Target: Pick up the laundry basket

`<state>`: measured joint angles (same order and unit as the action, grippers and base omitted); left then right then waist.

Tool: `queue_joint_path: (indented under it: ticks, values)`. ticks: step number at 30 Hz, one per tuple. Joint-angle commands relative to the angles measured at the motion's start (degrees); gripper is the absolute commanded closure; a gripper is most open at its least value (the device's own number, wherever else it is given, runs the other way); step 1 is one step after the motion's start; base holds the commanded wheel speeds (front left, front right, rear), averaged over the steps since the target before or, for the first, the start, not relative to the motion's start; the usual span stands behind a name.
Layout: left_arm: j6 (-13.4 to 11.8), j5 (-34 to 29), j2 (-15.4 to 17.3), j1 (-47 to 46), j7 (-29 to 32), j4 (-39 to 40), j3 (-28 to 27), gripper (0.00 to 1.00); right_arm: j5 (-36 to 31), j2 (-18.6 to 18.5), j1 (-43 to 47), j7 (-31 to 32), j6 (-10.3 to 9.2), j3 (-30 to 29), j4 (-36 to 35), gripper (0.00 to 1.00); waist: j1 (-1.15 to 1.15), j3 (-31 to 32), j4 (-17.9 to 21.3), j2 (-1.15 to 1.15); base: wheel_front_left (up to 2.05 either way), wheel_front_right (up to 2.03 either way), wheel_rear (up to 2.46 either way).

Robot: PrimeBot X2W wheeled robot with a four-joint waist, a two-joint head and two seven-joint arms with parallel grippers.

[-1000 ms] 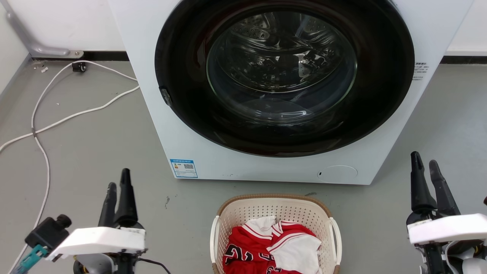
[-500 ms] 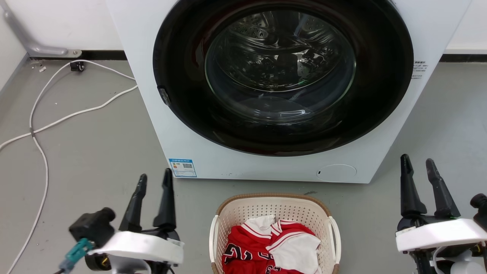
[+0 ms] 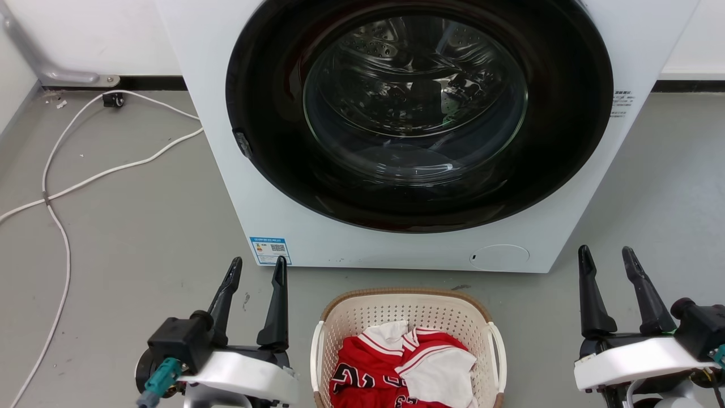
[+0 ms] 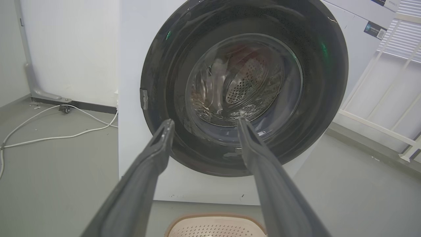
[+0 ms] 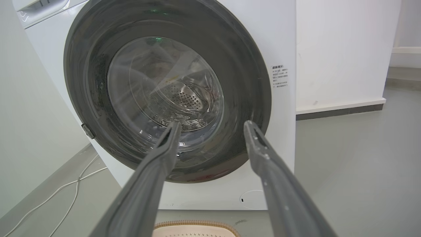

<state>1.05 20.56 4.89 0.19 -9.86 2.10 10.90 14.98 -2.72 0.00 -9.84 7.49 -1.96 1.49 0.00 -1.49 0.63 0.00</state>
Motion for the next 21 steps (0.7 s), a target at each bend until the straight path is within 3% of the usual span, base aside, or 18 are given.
queue_joint_path:
  ticks: [1,11,21]
  values:
    - [-0.88,-1.87,0.64,-0.28,-0.62,0.62,0.53,0.0,-1.72,-0.23,-0.26,-0.51,0.0,-0.01,-0.41,0.0,0.0,0.02,0.04,0.0,0.0,0.0,0.0]
    - [-4.0,-6.01,1.45,-0.22,-1.87,-2.03,2.84,0.0,-6.45,-0.23,0.74,-1.83,0.0,-0.25,0.58,0.0,0.0,-0.37,0.3,0.0,0.0,0.0,0.0]
    - [-4.32,-9.05,0.85,0.56,-3.12,-6.58,3.09,0.0,-10.75,-0.23,0.91,-3.0,-0.01,-1.57,4.18,0.0,0.0,-0.7,0.53,0.0,0.0,0.0,0.0]
